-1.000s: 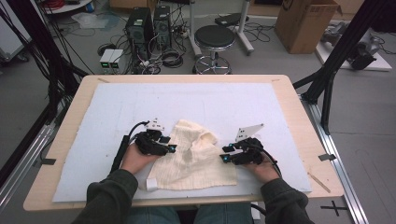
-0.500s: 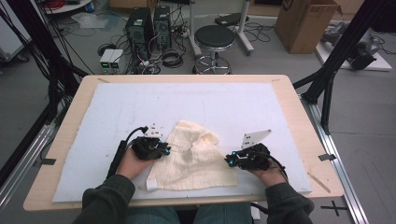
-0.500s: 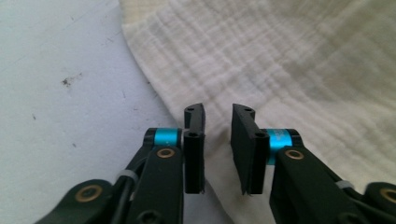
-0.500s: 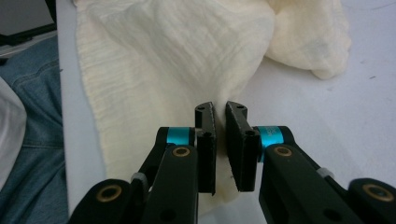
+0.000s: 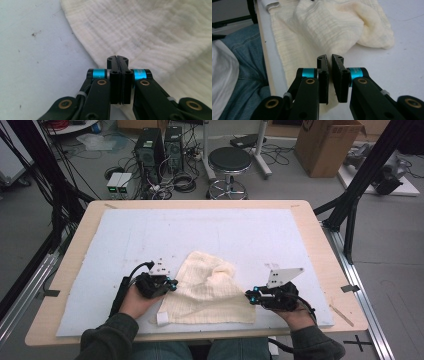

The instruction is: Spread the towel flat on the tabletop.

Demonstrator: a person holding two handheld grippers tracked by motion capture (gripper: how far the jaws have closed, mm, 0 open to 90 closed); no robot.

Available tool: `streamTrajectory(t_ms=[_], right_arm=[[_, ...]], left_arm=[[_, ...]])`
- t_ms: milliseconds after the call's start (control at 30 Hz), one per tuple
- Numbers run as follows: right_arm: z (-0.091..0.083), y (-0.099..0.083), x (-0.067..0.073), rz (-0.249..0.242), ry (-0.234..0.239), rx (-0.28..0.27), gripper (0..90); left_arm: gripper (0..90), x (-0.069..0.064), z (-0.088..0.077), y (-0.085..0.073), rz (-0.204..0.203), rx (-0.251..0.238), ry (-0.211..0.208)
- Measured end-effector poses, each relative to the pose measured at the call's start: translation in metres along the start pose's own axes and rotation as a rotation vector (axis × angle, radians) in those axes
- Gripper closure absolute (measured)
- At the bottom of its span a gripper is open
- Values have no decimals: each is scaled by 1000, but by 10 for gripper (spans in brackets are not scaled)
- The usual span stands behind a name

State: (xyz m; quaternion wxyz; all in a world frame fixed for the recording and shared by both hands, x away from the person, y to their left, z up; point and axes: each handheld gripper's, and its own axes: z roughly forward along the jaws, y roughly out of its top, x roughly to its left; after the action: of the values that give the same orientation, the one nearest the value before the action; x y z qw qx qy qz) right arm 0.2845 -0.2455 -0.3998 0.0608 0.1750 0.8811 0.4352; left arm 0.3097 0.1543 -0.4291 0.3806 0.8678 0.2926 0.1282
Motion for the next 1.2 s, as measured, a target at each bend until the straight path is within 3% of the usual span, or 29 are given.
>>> streamTrajectory(t_ms=[200,400,533,633,767,867,1000,1067,1200], right_arm=[[7,1,12,-15,30,24,837],[18,2,26,-33,77,62,836],[22,2,29,-47,90,85,771],[17,7,24,-31,91,40,678],[8,17,12,-7,68,-21,622],[5,24,0,-1,49,-52,613],[13,32,-20,46,36,-88,611],[24,34,-31,87,37,-79,604],[43,37,-37,127,76,-57,567]], left_arm=[[887,-13,-29,-25,-34,-16,2],[887,-25,-47,-41,-37,-21,-14],[856,-27,-52,-41,-37,-58,-46],[746,-22,-53,-32,-43,-98,-60],[641,-7,-46,-11,-58,-141,-48],[573,5,-34,3,-66,-159,-5],[520,17,-11,15,-65,-119,42],[513,22,-1,16,-72,-98,46],[514,32,16,13,-109,-28,58]])
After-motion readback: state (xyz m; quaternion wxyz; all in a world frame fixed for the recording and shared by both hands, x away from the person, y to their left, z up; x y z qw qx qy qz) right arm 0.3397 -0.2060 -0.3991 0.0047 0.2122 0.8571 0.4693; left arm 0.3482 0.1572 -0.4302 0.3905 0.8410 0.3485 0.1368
